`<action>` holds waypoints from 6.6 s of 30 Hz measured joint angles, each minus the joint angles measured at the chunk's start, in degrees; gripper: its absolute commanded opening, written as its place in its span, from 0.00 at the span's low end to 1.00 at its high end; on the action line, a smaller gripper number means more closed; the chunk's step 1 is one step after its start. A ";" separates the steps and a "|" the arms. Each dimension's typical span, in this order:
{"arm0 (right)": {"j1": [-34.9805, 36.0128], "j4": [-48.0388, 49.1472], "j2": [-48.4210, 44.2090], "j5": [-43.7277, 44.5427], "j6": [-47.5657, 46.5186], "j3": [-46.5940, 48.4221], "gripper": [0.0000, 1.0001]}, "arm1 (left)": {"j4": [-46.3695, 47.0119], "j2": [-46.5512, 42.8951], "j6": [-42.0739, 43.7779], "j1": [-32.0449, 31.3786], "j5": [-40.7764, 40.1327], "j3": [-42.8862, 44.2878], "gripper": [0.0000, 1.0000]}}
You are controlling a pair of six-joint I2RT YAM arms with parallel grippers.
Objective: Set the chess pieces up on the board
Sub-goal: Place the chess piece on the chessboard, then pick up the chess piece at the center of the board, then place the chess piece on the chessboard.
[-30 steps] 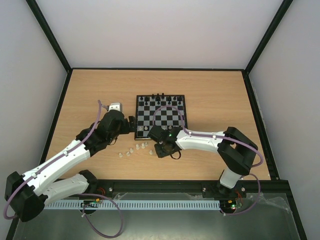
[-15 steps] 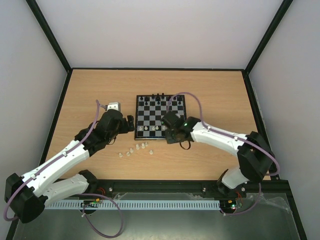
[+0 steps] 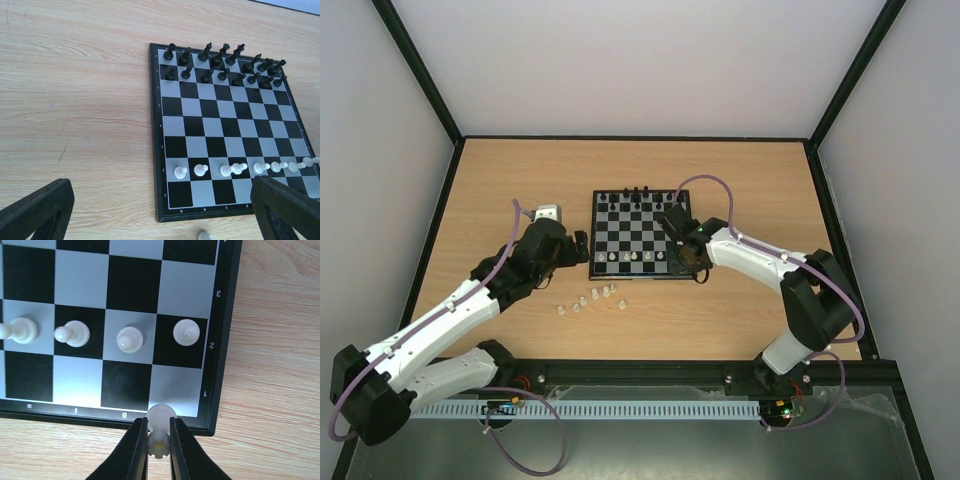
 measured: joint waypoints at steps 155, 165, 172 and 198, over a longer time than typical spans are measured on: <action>4.72 -0.44 -16.09 -14.69 -7.58 -0.04 0.51 | -18.34 42.88 -0.94 -1.81 13.55 23.82 0.11; 4.72 -0.44 -16.06 -14.71 -7.58 -0.17 0.51 | -17.77 45.16 -0.26 -2.21 13.40 24.24 0.11; 4.72 -0.44 -16.09 -14.71 -7.58 -0.68 0.51 | -17.51 45.68 -0.02 -2.34 12.79 24.57 0.14; 4.72 -0.44 -15.89 -14.71 -7.58 -0.76 0.56 | -18.93 40.06 -0.68 -2.49 9.68 26.27 0.74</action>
